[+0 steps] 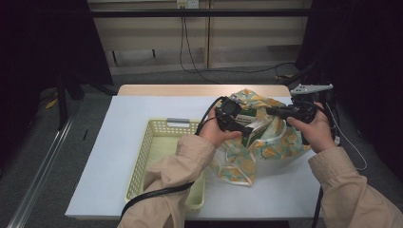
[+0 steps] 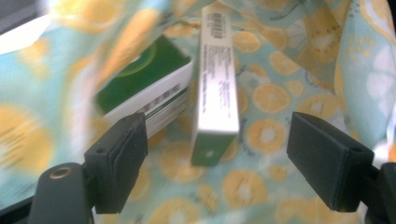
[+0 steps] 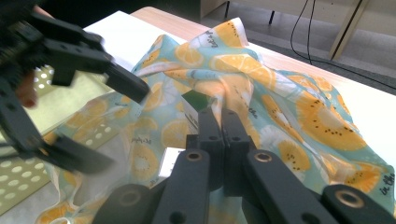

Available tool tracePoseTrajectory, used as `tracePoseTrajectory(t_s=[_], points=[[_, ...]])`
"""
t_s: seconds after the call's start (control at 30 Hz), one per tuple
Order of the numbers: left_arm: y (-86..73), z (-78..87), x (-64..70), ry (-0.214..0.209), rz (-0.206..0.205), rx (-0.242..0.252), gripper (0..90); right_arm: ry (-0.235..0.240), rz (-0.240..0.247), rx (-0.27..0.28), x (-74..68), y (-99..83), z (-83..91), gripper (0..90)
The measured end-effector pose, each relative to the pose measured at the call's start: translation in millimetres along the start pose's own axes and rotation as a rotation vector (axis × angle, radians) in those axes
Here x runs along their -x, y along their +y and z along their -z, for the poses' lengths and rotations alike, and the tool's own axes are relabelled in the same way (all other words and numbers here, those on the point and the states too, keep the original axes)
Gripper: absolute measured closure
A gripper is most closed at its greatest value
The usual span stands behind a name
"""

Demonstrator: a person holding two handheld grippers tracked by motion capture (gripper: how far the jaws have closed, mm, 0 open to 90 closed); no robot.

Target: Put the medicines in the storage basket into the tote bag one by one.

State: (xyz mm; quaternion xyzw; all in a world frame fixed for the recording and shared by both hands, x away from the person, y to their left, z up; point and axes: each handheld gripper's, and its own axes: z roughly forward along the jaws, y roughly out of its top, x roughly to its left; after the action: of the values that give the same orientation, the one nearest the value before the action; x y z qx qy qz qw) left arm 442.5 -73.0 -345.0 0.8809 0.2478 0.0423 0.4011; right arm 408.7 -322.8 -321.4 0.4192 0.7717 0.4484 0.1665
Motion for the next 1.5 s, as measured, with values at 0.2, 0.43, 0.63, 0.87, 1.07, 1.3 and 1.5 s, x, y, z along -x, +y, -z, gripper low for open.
tracePoseTrajectory(t_s=[0.2, 0.43, 0.63, 0.87, 1.07, 1.3, 1.5], points=[[-14.8, 28.2, -11.2, 0.049, 0.025, 0.017, 19.1, -0.003, 0.012, -0.015, -4.6, -2.0, -2.9, 90.0], [-31.5, 45.7, -24.2, 0.096, 0.05, 0.008, 17.2, -0.018, 0.002, -0.008, -2.3, -3.0, -3.1, 90.0], [-42.4, 44.0, -35.5, 0.116, 0.06, -0.014, 23.6, -0.018, 0.002, -0.011, -2.2, -2.2, -3.4, 90.0], [-45.1, 35.0, -37.0, 0.109, 0.039, -0.03, 37.0, -0.02, 0.002, -0.006, -0.4, -1.9, -2.1, 90.0], [-44.0, 25.4, -33.6, 0.083, 0.042, -0.045, 49.1, -0.034, -0.008, 0.012, 3.5, -0.4, 4.3, 90.0], [-40.4, 19.2, -28.6, 0.04, 0.048, -0.082, 84.4, -0.037, -0.008, 0.017, 5.4, -0.1, 8.0, 90.0], [-29.5, 36.0, -31.4, 0.002, 0.101, -0.039, 89.9, -0.031, -0.007, 0.015, 4.5, -0.5, 7.8, 90.0]])
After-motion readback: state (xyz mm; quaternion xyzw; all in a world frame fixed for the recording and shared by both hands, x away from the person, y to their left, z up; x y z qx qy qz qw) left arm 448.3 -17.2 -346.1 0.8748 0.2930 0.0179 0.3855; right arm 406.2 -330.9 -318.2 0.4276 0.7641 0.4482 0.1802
